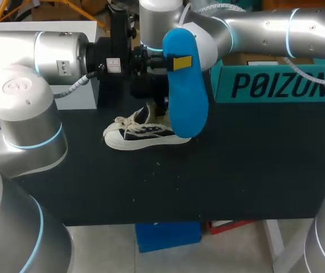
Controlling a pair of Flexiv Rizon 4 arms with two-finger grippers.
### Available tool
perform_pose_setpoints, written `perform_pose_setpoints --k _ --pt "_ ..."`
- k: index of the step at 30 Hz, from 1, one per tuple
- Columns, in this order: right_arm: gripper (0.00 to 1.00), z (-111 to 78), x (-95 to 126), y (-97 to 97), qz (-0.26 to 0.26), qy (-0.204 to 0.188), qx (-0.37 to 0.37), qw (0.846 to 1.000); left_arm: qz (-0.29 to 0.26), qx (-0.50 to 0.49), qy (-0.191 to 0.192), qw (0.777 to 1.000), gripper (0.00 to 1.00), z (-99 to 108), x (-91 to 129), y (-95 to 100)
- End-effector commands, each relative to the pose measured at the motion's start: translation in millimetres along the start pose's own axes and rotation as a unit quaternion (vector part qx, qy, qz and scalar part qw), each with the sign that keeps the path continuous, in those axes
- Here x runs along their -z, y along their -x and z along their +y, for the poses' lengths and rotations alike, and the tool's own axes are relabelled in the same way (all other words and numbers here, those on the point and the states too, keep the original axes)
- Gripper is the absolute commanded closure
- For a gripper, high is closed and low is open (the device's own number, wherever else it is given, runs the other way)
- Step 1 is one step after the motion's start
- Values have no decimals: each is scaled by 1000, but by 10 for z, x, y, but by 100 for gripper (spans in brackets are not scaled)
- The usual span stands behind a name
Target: Take the shoe out of the shoebox, open the shoe tongue, remove and reinsert the insole, then place the shoe into the shoebox
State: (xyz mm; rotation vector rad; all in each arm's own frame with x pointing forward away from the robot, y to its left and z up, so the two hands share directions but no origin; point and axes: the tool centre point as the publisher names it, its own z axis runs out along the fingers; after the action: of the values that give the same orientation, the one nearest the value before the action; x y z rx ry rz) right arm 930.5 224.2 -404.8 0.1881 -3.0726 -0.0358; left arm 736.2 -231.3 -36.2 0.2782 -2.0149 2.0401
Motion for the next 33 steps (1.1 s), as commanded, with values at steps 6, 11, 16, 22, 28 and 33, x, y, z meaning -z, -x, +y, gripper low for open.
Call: perform_pose_setpoints --k 6,11,16,22,28,33 --pt "100 -77 173 -8 -9 14 -15 1000 -2 -1 -1 1000 100 12 -22 2" --pt "100 -197 446 -73 -28 11 -50 998 -2 -1 -1 1000 100 12 -22 2" --pt "100 -337 702 -37 -63 -29 -129 989 -2 -1 -1 1000 100 12 -22 2" --pt "100 -448 971 -26 -75 -45 -253 964 -2 -1 -1 1000 100 12 -22 2" --pt "100 -495 1153 -53 -83 -51 -368 925 -2 -1 -1 1000 100 12 -22 2" --pt "100 -455 1227 -118 -86 -41 -469 878 -2 -1 -1 1000 100 12 -22 2"
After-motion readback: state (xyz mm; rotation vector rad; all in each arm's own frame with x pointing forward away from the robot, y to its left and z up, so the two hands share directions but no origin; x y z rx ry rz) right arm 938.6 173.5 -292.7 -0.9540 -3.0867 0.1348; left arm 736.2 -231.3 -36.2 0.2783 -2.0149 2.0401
